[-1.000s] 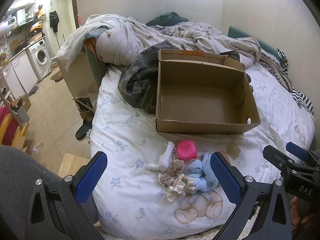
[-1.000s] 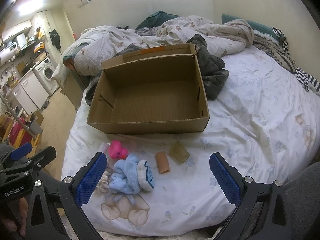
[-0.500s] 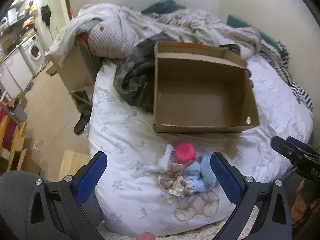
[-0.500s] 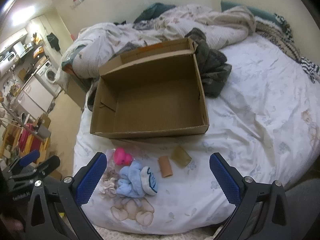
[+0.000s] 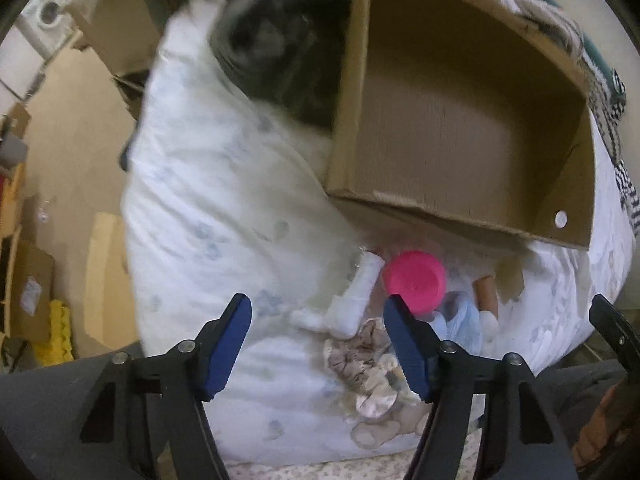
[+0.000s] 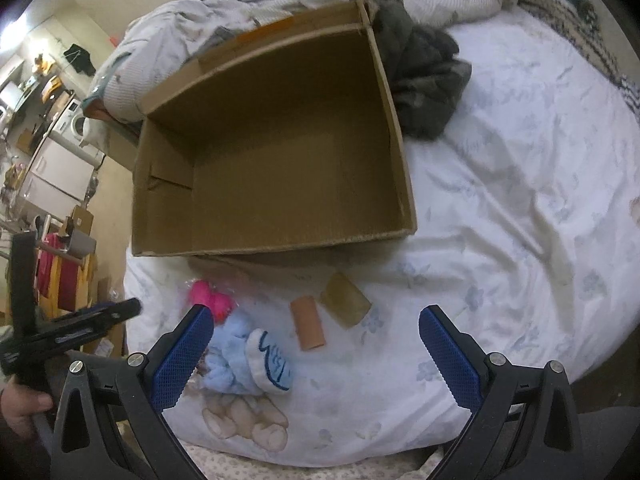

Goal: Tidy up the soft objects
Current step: 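Grasp the white sock with the left tool while the right tool grasps the tan tube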

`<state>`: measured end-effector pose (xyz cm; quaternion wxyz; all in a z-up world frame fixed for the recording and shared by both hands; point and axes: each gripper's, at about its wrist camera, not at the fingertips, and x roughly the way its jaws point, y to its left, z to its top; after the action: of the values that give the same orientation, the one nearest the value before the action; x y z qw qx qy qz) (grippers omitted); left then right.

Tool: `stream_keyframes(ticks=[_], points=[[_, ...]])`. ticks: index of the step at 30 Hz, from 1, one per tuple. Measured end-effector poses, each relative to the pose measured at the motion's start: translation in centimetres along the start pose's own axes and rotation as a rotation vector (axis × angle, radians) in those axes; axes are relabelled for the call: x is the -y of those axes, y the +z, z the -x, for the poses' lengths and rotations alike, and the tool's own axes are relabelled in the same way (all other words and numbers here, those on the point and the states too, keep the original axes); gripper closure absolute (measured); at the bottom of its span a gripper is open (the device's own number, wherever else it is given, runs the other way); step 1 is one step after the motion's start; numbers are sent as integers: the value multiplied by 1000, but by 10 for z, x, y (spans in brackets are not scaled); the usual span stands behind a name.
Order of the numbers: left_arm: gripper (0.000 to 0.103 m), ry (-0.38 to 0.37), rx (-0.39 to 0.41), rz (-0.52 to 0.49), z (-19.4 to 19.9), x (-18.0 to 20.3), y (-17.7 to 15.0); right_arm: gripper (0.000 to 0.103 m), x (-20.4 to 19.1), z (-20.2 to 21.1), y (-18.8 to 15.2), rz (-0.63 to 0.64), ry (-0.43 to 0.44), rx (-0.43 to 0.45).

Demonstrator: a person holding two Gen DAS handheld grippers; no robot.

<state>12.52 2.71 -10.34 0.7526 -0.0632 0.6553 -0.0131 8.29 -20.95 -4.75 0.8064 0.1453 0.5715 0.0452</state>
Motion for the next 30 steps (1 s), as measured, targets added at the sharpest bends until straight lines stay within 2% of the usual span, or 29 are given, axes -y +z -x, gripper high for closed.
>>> stream_keyframes(ticks=[3,5,6,10,12,13,17,23,24,25,26,28,30], points=[[38,-8,-29,-22,-19,9,5,0,5,-14,-3,-12,1,-30],[52,0,-53,-33,-32,11,7,0,10,-20,-3,-28,3,-47],[55,0,-65,-31,-38,11,8,0,12,-23,-3,-34,3,-53],[58,-61,-153,-3,-64,0,9,0,14,-28,-4,-27,-2,-63],[70,-79,-163,0,-67,-2,7,0,16,-30,-4,-28,5,-66],[87,-76,-157,-11,-66,-2,7,0,17,-30,-3,-34,9,-66],[87,-91,-98,12,-47,-16,8,0,31,-33,1,-96,45,-74],[87,-118,-16,98,6,-46,-1,0,53,-35,6,-189,91,-86],[87,-116,-7,103,13,-43,-4,5,55,-36,7,-196,110,-93],[87,-115,0,106,16,-47,-8,16,54,-38,7,-203,137,-109],[87,-108,6,104,17,-49,-10,22,53,-42,8,-205,161,-131],[87,-98,13,104,18,-50,-11,44,41,-52,6,-185,195,-182],[87,-87,2,102,9,-38,-13,46,28,-63,4,-143,197,-228]])
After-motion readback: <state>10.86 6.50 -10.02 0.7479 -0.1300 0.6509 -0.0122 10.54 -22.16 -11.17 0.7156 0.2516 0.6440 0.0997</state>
